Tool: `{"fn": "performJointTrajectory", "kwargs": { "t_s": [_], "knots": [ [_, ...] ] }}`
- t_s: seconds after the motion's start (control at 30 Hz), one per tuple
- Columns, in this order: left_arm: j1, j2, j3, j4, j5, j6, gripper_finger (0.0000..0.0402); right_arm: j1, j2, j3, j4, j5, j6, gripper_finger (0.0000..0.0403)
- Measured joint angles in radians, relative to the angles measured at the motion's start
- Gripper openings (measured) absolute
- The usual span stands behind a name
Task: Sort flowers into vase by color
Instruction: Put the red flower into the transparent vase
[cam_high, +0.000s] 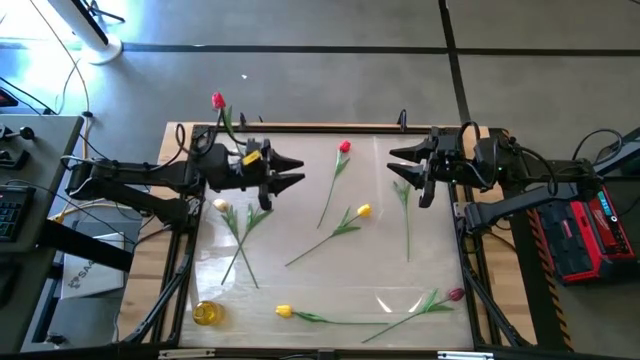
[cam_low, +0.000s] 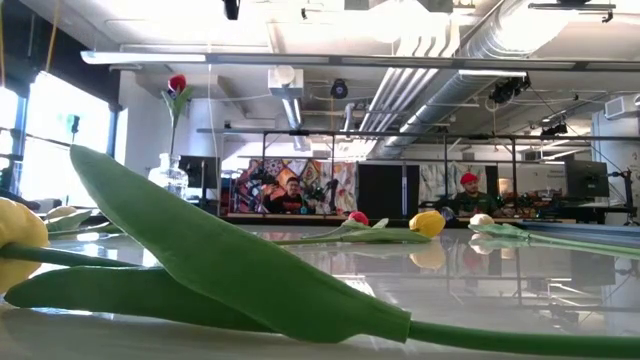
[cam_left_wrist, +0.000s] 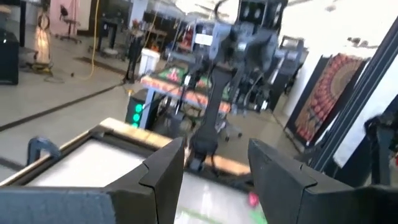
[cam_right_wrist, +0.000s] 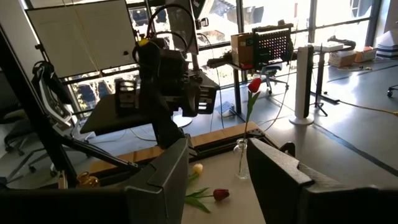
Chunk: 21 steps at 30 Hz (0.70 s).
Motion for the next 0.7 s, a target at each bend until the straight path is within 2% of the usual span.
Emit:
{"fn": "performJointTrajectory", "kwargs": {
  "t_s": [0.2, 0.47, 0.7],
  "knots": [
    [0.0, 0.0, 0.0, -0.009, 0.02, 0.036, 0.0168, 0.0, 0.0, 0.0, 0.0, 0.0, 0.07, 0.0153],
    [0.002, 0.02, 0.0, -0.003, -0.018, 0.047, 0.0168, 0.0, 0.0, 0.0, 0.0, 0.0, 0.094, 0.0153],
    [0.002, 0.024, 0.0, -0.002, -0.017, 0.127, 0.0168, 0.0, 0.009, 0.0, -0.011, -0.006, 0.297, 0.0153]
  ]
}}
